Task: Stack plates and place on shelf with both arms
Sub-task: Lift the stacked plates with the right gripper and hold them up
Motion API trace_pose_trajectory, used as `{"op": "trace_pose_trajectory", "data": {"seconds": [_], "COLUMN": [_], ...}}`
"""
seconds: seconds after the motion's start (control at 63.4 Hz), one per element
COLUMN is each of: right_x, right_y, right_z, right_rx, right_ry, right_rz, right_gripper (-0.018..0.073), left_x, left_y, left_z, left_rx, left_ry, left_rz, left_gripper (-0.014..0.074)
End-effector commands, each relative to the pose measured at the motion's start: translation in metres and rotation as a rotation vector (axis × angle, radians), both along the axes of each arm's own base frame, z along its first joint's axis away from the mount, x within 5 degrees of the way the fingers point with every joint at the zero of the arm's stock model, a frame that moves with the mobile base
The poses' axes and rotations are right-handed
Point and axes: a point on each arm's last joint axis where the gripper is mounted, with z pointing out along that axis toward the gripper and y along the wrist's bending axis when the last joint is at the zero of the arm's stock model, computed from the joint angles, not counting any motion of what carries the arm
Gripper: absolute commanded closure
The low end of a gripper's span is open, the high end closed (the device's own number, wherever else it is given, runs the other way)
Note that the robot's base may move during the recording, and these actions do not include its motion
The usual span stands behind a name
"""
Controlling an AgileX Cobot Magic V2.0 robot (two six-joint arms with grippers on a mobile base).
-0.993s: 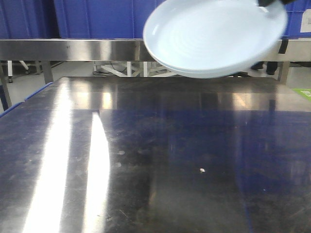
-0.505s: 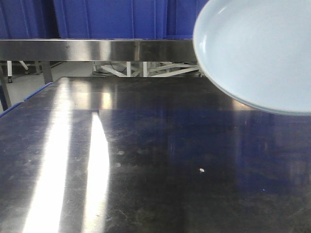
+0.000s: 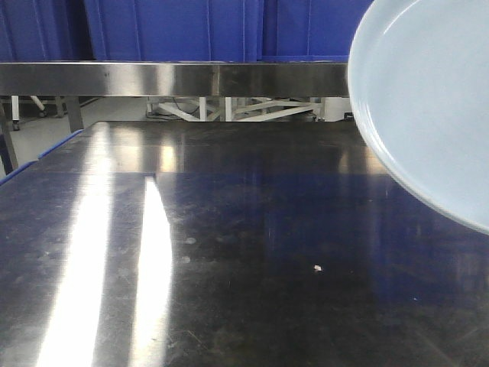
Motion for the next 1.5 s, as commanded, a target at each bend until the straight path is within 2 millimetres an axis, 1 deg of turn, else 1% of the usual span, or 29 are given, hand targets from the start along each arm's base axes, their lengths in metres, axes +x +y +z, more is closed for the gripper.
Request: {"op": "trace_pose_trajectory", "data": {"seconds": [0.0, 1.482], "right_x": [-0.0005, -0.0005], "right_y": [-0.0002, -0.0004], "right_z": [0.0200, 0.0178], "right_rx": [0.010, 0.007], "right_ry": [-0.137, -0.113], "right_rz": [-0.001, -0.003], "right_gripper": [0.0507, 0.0507], "left_x": [0.0009, 0.0009], "left_y": [-0.0015, -0.0015], "left_z": [0.0173, 0.0173], "left_rx": [-0.038, -0.038], "left_ry": [-0.106, -0.106], "left_rz": [-0.012, -0.012], "left_gripper": [0.0513, 0.0513]}}
